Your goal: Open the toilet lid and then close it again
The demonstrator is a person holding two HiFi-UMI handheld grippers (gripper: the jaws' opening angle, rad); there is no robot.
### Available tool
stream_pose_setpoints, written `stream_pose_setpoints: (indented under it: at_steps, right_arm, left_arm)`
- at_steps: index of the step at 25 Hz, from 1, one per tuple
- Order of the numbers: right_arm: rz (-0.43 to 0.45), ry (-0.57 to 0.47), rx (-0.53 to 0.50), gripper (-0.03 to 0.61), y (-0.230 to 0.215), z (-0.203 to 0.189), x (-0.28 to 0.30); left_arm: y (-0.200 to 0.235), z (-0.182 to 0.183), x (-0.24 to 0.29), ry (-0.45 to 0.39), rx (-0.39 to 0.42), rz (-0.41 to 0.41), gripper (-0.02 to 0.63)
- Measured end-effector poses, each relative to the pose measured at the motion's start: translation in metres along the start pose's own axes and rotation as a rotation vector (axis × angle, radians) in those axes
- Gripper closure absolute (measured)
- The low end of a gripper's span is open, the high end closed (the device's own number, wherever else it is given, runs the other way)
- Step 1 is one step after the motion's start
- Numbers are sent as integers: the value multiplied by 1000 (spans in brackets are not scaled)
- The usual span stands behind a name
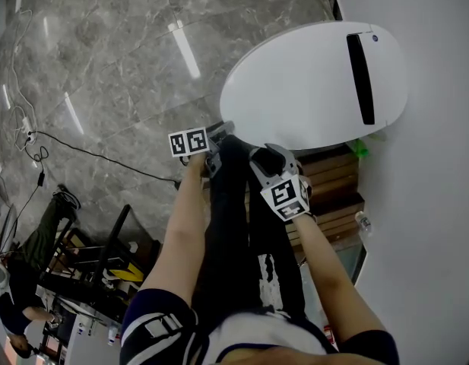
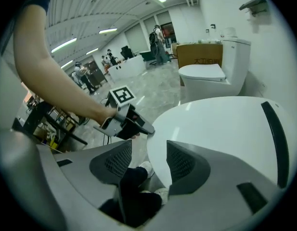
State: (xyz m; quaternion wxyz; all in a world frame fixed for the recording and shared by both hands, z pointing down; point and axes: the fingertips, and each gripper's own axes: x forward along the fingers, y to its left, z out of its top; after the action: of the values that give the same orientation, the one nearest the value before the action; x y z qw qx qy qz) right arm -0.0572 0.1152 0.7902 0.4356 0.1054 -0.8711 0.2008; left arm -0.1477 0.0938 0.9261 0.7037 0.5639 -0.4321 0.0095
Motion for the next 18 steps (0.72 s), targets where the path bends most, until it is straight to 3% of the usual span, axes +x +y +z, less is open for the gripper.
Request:
stream_pose_setpoints:
  at_steps: [10, 13, 14, 15, 18]
  right_arm:
    - [-135, 240, -313, 327, 15, -39, 48]
    - [-213, 318, -325, 310, 10, -52, 62]
    - [-233, 327, -247, 308, 6, -56, 62]
    - [-239, 314, -107, 308, 2, -60, 61]
    - [-107, 140, 529, 308, 7, -61, 58]
  left_arm:
    - [-11, -1, -17, -2, 26, -66, 506]
    - [-12, -1, -19, 4, 35, -69, 509]
    - [-12, -1, -19, 8, 37, -72, 509]
    - [-12, -2, -18, 11, 40, -74, 509]
    - [-13, -1, -20, 20, 59, -79, 512]
